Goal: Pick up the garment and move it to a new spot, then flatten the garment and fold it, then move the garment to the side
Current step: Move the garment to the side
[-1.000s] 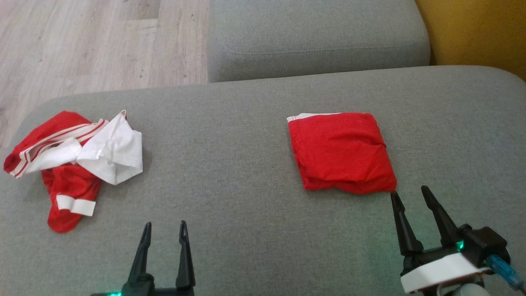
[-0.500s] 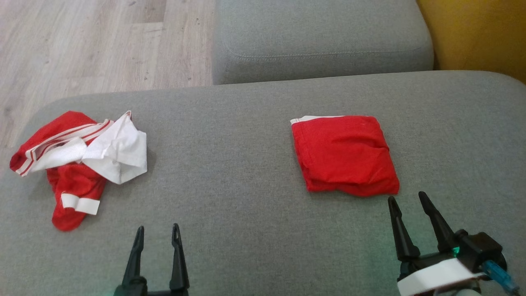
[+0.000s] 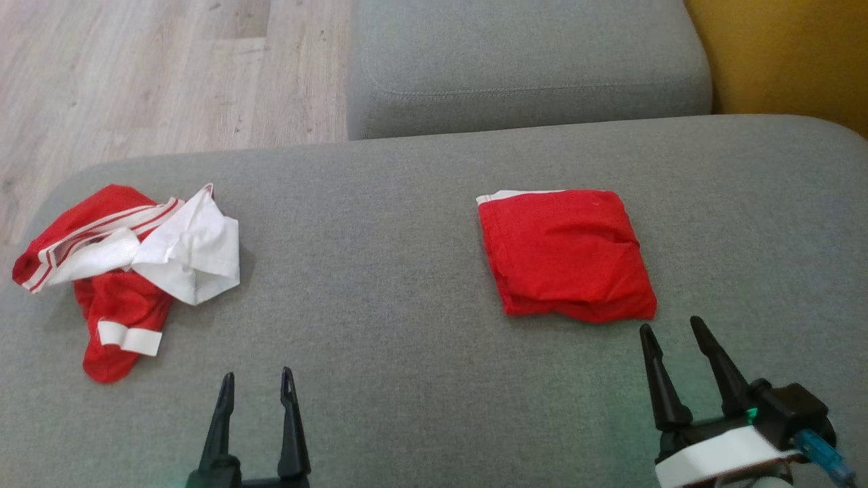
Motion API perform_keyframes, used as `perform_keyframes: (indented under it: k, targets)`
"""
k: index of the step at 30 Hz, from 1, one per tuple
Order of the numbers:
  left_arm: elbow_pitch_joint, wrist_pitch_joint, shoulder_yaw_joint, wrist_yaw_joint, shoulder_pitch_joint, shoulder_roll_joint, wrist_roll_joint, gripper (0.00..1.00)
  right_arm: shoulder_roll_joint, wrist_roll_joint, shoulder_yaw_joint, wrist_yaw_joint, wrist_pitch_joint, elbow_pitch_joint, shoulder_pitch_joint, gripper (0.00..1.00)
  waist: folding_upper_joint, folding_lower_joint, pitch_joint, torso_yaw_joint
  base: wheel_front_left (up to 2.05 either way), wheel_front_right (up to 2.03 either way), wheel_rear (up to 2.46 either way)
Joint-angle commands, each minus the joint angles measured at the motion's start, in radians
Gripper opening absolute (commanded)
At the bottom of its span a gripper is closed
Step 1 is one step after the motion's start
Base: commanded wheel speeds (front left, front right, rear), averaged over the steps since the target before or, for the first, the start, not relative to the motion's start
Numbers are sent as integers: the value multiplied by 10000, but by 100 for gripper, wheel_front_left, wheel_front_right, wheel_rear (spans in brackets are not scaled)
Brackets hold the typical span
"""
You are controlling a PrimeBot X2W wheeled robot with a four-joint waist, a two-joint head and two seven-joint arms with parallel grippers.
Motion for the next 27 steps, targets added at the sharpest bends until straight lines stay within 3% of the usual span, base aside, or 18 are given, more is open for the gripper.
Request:
perform_keyframes:
  k: [1, 13, 21, 27]
  targets:
    - [-376, -51, 315, 76, -231, -66, -97, 100, -76, -133, 103, -7, -108, -298, -165, 100, -1, 0, 54, 10, 0, 0, 0]
    - [-451, -51, -206, 118, -740, -66, -137, 100, -679, -5, -745, -7, -109, 287, -1225, 100, -1, 0, 1189, 590, 0, 0, 0]
    - [-385, -51, -618, 144, -1489, -66, -31, 100, -1547, 818, -878, -7, 388, 2977, -3670, 100, -1, 0, 2218, 825, 0, 0, 0]
    - [-368, -51, -871, 206, -2012, -66, -105, 100, -2188, 1965, 210, -7, 1466, 4728, -5175, 100, -1, 0, 2674, 947, 0, 0, 0]
